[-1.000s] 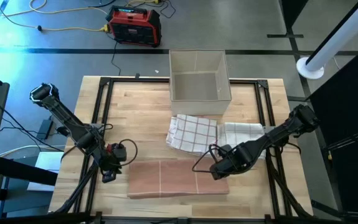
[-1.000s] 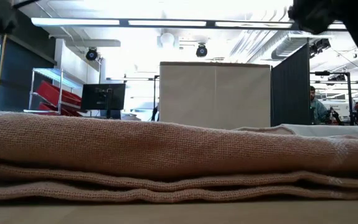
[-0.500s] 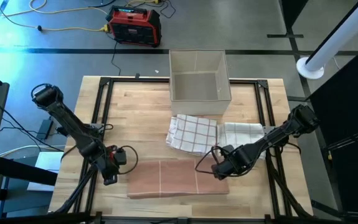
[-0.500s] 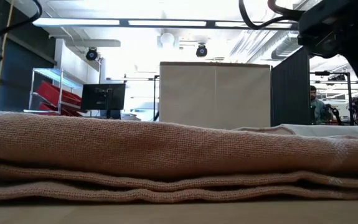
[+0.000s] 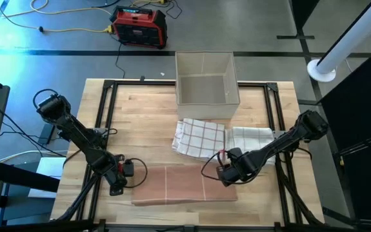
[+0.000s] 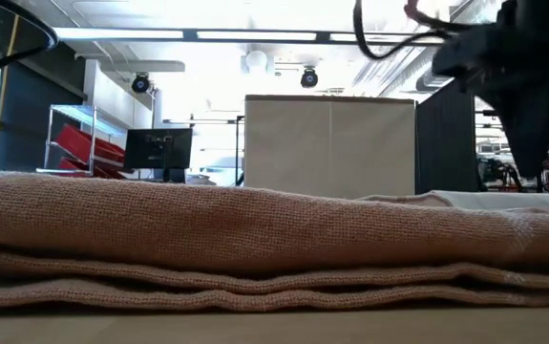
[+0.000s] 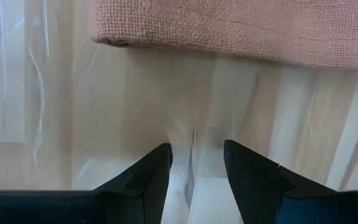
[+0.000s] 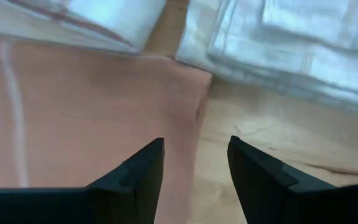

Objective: Fold towel
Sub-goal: Fold the brown towel

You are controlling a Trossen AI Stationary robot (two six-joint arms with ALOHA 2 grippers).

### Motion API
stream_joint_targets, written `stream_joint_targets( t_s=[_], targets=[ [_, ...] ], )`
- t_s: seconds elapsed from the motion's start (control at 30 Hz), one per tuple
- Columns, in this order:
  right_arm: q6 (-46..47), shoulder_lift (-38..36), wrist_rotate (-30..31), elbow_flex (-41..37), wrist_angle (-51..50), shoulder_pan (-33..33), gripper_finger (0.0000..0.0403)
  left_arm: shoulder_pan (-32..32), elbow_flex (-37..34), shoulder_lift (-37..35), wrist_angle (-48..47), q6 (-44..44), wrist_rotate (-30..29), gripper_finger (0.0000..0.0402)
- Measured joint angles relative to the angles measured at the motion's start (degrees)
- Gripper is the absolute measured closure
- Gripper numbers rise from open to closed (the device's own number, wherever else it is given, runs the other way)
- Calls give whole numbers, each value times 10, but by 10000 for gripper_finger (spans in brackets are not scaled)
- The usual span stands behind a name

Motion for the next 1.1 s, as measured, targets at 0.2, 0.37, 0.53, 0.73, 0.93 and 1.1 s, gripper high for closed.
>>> stream_joint_targets(
  t_s=[0.2, 0.37, 0.53, 0.73, 0.93, 1.1],
  targets=[
    [-23, 48, -19, 0, 51, 0, 239, 0, -1, 1, 3, -9, -8, 255],
    [-26, 92, -30, 2, 82, 2, 239, 0, -1, 1, 8, -11, -13, 255],
    [-41, 108, -32, 3, 86, 6, 266, 0, -2, 2, 13, -18, -26, 255],
    [-90, 94, -48, 2, 85, 2, 381, 0, -2, 3, 35, -20, -53, 255],
    [-105, 56, -68, 0, 62, 1, 389, 0, -2, 11, 49, -73, -112, 255],
    [-114, 15, -61, 47, 13, 6, 389, 1, -1, 35, 58, -91, -146, 255]
  ],
)
